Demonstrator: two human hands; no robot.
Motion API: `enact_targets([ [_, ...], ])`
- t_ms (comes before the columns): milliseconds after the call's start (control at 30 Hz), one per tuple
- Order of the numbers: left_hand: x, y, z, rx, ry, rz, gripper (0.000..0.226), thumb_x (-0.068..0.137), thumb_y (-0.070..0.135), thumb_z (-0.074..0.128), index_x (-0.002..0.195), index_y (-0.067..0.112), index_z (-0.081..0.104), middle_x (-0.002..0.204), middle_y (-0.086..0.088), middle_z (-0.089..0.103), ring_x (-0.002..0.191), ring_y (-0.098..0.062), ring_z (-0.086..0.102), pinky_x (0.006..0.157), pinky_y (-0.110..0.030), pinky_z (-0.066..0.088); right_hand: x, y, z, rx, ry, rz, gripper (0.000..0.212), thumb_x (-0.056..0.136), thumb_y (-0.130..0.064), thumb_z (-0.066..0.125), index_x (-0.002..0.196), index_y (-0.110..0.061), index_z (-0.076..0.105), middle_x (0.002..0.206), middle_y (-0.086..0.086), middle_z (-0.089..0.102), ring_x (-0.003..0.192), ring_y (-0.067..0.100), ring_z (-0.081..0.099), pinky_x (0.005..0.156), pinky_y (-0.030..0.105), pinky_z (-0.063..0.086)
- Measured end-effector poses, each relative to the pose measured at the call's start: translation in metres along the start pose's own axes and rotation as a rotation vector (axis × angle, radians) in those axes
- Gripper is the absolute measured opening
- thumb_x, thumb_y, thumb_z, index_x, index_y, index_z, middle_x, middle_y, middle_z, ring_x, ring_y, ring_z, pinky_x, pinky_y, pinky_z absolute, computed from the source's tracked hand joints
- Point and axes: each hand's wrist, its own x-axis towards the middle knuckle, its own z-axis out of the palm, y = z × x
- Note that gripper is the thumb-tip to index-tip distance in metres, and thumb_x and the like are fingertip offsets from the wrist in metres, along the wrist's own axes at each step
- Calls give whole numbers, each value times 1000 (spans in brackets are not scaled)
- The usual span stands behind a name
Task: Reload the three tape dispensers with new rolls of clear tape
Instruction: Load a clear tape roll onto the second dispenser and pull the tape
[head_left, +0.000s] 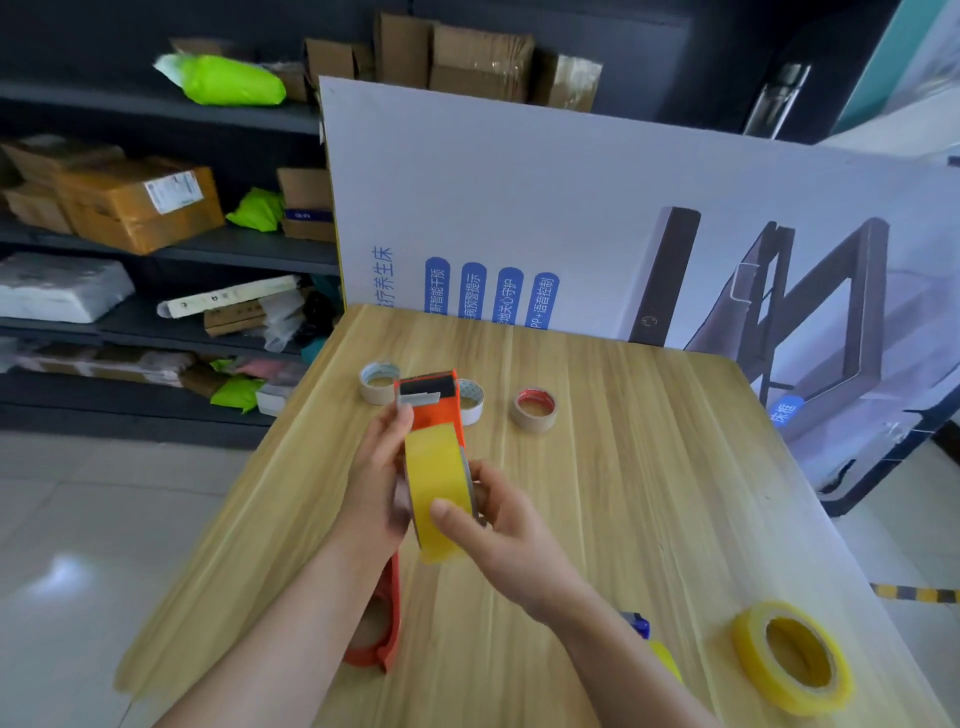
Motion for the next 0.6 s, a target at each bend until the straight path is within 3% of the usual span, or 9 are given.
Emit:
enact_targets([
  [133, -19, 24, 18, 118, -41, 277, 46, 82, 39, 61, 123, 18, 54, 106, -12, 65, 93, -31, 62, 82, -50, 49, 0, -18, 5, 155, -3, -54, 31, 95, -15, 60, 124, -5, 54, 101, 2, 70, 90, 10, 68, 72, 22, 53],
  [233, -28, 39, 22, 135, -90, 353, 57, 76, 42, 65, 126, 18, 51, 112, -12, 62, 92, -22, 65, 75, -38, 55, 1, -31, 7, 211, -20, -80, 32, 93, -17, 58, 122, -2, 54, 97, 3, 71, 86, 12, 69, 69, 23, 55],
  [333, -34, 49, 22, 131, -132, 422, 45, 81, 36, 61, 123, 21, 53, 116, -11, 60, 94, -15, 65, 72, -28, 56, 2, -43, 9, 228, -34, -95, 41, 86, -27, 60, 116, 0, 57, 93, 8, 69, 84, 16, 66, 72, 29, 56],
  [433, -40, 59, 21, 185, -151, 493, 33, 83, 33, 59, 117, 30, 57, 116, -8, 60, 101, -17, 62, 82, -32, 52, 4, -50, 11, 241, -35, -114, 41, 86, -31, 61, 111, 2, 58, 83, 1, 71, 75, 10, 67, 66, 22, 54],
  [533, -46, 68, 21, 287, -181, 607, 35, 85, 30, 60, 120, 32, 55, 114, -1, 62, 105, -19, 59, 88, -35, 48, 5, -57, 16, 250, -10, -130, 43, 90, -36, 60, 108, 3, 57, 78, -2, 72, 70, 9, 68, 63, 21, 52],
  [600, -51, 72, 21, 367, -190, 703, 38, 89, 24, 57, 126, 28, 50, 116, 2, 61, 105, -14, 59, 87, -29, 50, 6, -63, 21, 214, 41, -142, 60, 83, -53, 62, 105, 3, 57, 81, 6, 67, 73, 17, 63, 68, 29, 49],
])
